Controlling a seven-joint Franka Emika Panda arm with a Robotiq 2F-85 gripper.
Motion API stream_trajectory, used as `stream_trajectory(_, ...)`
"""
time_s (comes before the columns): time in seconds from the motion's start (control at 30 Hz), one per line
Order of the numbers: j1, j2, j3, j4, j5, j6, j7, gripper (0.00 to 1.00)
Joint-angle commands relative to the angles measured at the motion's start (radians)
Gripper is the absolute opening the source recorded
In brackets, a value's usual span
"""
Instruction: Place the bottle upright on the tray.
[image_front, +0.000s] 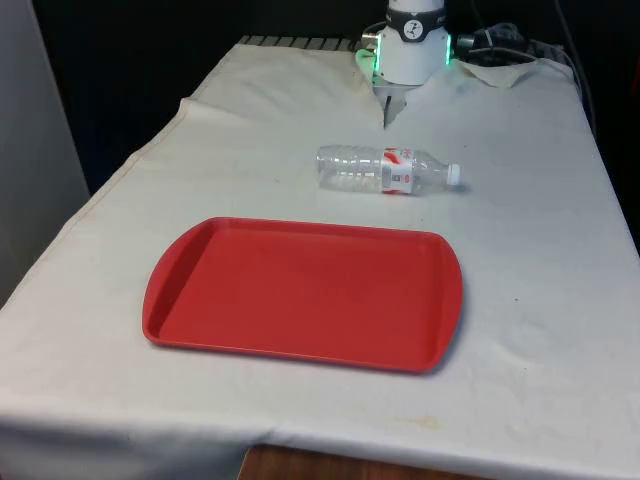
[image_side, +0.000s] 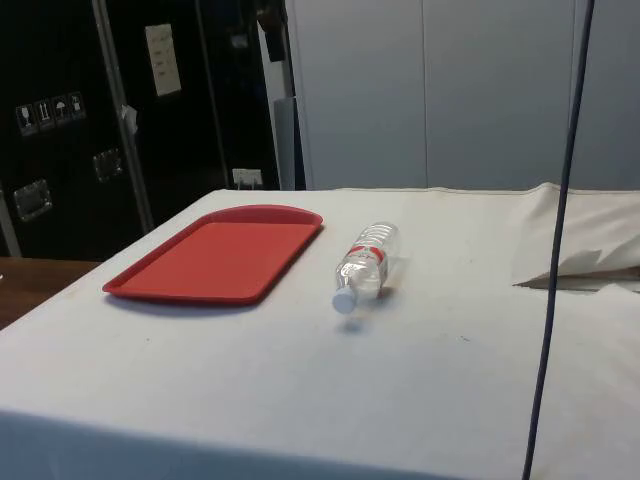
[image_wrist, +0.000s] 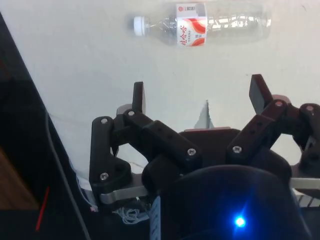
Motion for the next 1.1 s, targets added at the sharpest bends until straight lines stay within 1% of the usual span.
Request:
stream_trajectory(0.0,0.001,0.002,0.0,-0.003,0.0,0.004,0.0,1.0)
stream_trajectory(0.03,0.004,0.001,0.002,-0.014,-0.006,0.024,0.008,1.0)
stream_trajectory(0.17,0.013,-0.01,0.007,-0.045,-0.019,0.058,0.023,1.0)
stream_trajectory(0.27,0.016,-0.024,0.013,-0.068,-0.033,0.076,0.037,1.0)
stream_trajectory(0.3,0.013,-0.011,0.012,-0.055,-0.021,0.059,0.026,1.0)
stream_trajectory(0.37,0.019,-0.041,0.019,-0.096,-0.045,0.097,0.049,1.0)
stream_trajectory(0.43,0.021,-0.054,0.022,-0.115,-0.052,0.11,0.056,1.0)
stream_trajectory(0.57,0.022,-0.085,0.033,-0.161,-0.07,0.144,0.074,1.0)
stream_trajectory(0.6,0.02,-0.079,0.032,-0.155,-0.06,0.131,0.065,1.0)
stream_trajectory(0.63,0.022,-0.091,0.035,-0.17,-0.073,0.15,0.077,1.0)
stream_trajectory(0.83,0.023,-0.13,0.045,-0.224,-0.092,0.185,0.094,1.0)
stream_trajectory(0.87,0.022,-0.116,0.043,-0.208,-0.079,0.165,0.083,1.0)
stream_trajectory(0.9,0.023,-0.144,0.046,-0.247,-0.097,0.201,0.097,1.0)
stream_trajectory(1.03,0.022,-0.171,0.045,-0.295,-0.104,0.237,0.099,1.0)
stream_trajectory(1.07,0.022,-0.184,0.044,-0.321,-0.105,0.259,0.099,1.0)
